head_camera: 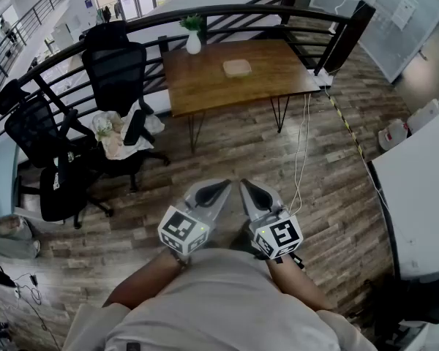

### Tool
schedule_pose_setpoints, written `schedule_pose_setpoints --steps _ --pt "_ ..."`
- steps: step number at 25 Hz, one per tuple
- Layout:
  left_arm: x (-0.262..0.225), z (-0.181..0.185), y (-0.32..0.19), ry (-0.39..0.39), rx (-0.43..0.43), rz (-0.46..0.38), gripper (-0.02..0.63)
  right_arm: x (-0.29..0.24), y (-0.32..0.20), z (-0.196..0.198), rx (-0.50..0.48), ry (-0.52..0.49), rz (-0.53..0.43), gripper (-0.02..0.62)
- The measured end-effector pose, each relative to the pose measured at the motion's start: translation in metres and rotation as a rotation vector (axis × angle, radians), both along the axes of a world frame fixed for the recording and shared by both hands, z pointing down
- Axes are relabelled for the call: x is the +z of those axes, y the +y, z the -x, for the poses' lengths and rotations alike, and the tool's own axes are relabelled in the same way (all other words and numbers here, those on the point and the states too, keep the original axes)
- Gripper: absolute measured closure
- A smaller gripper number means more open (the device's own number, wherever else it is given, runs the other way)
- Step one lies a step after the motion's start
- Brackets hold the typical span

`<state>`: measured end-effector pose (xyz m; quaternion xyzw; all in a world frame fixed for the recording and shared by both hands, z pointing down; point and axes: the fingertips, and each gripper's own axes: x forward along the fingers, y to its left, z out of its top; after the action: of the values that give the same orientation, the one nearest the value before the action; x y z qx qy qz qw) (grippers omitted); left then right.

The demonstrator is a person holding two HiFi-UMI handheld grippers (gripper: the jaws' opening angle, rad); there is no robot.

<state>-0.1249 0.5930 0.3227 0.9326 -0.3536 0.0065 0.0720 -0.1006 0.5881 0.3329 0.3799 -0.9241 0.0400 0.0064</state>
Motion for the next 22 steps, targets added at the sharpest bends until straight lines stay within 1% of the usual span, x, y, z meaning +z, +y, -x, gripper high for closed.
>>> schedule_pose_setpoints --steps 6,14,18,22 --pt "0.002 -0.002 -0.001 0.008 -0.003 0.003 0.602 0.001 0.001 -0.002 -0.001 -0.007 0.009 0.591" --pt "0.007 -0.011 -0.022 0.018 -0.01 0.018 0.603 0.002 -0.019 -0.014 0.004 -0.007 0.006 0.591" --pt "0.013 -0.027 -0.039 0.014 -0.007 0.031 0.603 0.005 -0.034 -0.03 0.004 -0.001 0.012 0.591" --pt "0.022 -0.058 -0.066 0.005 0.008 0.044 0.603 0.012 -0.06 -0.058 0.012 -0.004 0.026 0.591"
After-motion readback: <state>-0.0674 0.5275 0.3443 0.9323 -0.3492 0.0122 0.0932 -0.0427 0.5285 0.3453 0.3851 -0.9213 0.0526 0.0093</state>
